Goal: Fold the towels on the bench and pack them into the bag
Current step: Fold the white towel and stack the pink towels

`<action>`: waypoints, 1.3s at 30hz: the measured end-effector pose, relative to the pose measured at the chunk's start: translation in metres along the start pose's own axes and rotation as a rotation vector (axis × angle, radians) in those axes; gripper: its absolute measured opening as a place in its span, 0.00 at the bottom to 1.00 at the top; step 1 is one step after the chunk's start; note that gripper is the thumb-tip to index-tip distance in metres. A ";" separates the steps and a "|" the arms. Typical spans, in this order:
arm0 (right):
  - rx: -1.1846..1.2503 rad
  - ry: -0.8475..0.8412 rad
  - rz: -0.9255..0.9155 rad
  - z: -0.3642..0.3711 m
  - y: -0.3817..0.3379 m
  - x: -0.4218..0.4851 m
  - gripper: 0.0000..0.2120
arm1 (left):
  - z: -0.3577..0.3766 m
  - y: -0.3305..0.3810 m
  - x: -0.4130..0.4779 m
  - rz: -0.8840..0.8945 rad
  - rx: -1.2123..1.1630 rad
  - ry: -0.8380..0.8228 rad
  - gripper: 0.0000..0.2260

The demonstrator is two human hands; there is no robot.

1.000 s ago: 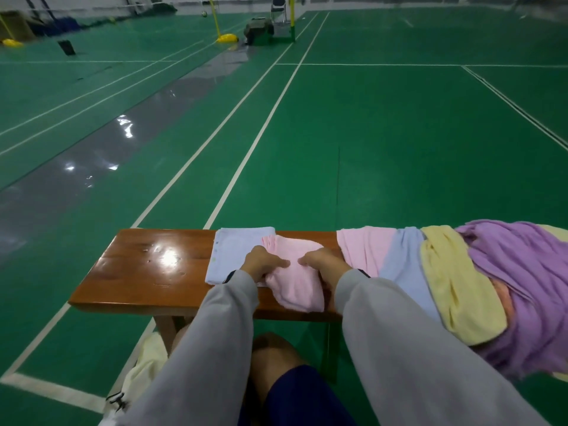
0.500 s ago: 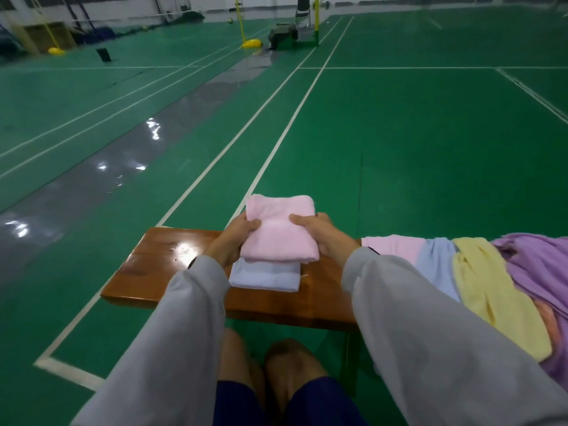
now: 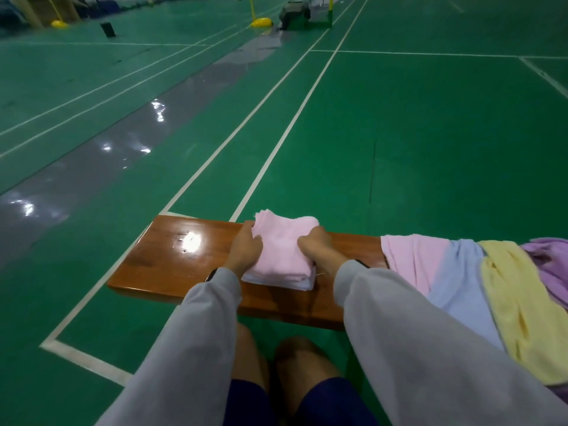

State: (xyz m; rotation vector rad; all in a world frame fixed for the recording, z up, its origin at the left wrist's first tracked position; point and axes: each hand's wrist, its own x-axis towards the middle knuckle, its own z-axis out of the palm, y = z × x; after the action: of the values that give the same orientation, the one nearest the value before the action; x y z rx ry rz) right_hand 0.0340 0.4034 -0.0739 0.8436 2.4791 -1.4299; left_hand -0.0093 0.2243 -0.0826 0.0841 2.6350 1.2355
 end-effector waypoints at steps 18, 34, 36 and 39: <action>-0.228 0.037 0.055 -0.056 0.048 -0.010 0.20 | 0.078 0.061 -0.037 0.384 0.649 0.118 0.15; -0.357 0.156 -0.109 -0.181 0.137 -0.038 0.22 | 0.184 0.152 -0.072 0.223 0.370 -0.308 0.11; -0.398 0.047 -0.141 -0.191 0.155 -0.041 0.21 | 0.202 0.155 -0.080 0.116 0.279 -0.388 0.12; -0.471 -0.017 -0.161 -0.201 0.178 -0.044 0.17 | 0.234 0.156 -0.087 0.004 0.190 -0.469 0.14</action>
State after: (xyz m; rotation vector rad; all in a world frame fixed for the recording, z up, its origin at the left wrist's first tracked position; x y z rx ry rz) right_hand 0.1951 0.6229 -0.0824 0.5430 2.7490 -0.8182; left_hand 0.1219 0.4880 -0.0924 0.3635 2.3262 0.8354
